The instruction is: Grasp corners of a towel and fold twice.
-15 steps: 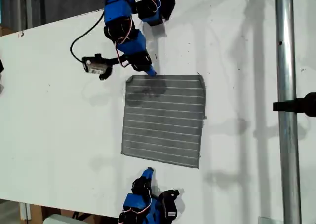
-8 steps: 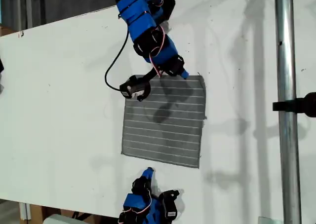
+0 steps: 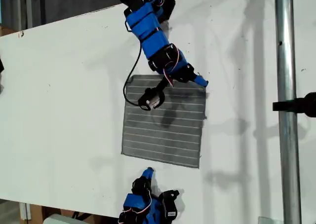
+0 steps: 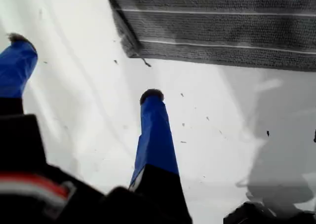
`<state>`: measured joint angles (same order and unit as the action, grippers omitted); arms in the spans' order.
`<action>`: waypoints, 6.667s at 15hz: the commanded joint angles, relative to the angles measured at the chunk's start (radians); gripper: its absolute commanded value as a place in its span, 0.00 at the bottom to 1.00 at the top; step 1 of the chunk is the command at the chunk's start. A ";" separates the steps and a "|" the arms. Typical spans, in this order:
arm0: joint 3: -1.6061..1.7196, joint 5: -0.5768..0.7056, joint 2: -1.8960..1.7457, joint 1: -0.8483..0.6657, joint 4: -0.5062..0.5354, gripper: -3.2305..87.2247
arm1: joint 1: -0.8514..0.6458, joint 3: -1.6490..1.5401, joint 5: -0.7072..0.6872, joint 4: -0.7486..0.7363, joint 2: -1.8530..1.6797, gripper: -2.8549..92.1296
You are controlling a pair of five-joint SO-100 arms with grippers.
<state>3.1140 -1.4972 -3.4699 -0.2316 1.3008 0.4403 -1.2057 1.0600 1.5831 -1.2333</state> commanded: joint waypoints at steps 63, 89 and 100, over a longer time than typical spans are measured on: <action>-0.942 0.420 1.379 0.729 -0.345 0.00 | 0.110 0.255 0.067 -0.207 0.130 0.03; -0.492 0.661 0.718 0.063 -0.322 0.23 | -0.566 -0.255 -0.161 -0.095 -0.075 0.42; -0.075 0.459 -0.002 0.472 -0.199 0.10 | -0.583 -1.344 0.324 -0.457 -1.192 0.44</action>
<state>3.0173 -1.0109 -3.4637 0.2102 1.1244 -0.1350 -2.4360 1.3484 1.2395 -2.2964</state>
